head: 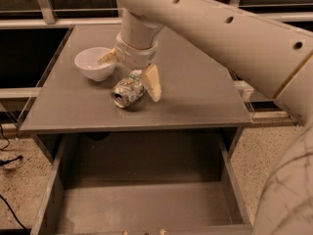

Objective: Place 7up can into top drawer

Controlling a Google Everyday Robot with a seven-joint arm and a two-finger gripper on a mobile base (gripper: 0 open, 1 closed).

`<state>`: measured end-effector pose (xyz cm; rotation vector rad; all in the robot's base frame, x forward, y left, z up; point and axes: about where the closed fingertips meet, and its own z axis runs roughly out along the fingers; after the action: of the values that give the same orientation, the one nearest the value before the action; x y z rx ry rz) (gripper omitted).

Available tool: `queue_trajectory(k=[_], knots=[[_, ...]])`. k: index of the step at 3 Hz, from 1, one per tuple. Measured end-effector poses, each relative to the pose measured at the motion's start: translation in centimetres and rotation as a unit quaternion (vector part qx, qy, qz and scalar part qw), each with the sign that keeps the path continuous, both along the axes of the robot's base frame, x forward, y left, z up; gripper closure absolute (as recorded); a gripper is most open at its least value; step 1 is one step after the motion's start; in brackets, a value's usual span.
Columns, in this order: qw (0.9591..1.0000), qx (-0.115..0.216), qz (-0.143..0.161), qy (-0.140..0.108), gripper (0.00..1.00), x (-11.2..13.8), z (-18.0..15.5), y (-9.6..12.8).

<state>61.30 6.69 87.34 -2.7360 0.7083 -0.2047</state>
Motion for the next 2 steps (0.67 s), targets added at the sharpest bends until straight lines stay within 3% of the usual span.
queue_trajectory(k=[1,2], knots=[[1.0000,0.001,0.005,0.002,0.17,-0.09,0.07,0.28],[1.0000,0.001,0.009,0.004,0.26,-0.11,0.02,0.46]])
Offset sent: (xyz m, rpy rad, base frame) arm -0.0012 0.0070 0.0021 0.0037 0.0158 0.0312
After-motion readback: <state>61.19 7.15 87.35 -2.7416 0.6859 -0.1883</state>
